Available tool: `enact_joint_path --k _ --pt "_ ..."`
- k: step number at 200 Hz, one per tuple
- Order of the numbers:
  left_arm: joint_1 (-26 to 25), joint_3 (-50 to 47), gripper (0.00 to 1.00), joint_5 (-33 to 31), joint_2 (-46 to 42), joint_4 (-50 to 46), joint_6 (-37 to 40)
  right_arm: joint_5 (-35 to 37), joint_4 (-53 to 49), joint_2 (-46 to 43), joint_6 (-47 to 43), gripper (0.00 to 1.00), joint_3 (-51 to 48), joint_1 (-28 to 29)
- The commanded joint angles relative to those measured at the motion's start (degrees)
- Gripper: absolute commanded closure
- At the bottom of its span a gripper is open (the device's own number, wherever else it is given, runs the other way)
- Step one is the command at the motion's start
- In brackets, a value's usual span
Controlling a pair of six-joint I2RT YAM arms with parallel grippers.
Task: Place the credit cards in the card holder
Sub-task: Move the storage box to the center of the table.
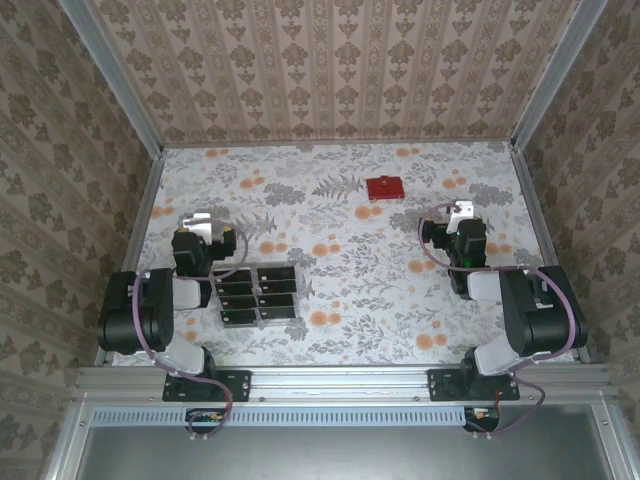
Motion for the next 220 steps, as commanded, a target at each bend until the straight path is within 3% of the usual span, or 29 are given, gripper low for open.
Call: enact_joint_path --k 1,148,220 --pt "-0.3 0.5 0.00 -0.1 -0.1 1.2 -0.8 -1.2 0.1 0.5 -0.9 0.00 -0.2 -0.2" --pt "0.3 0.9 0.00 -2.9 -0.3 0.0 -2.6 -1.5 0.3 0.4 -0.9 0.00 -0.3 -0.2" --pt "0.0 2.2 0.00 -7.6 -7.7 -8.7 -3.6 0.1 -12.1 -6.9 0.2 0.00 2.6 -0.2"
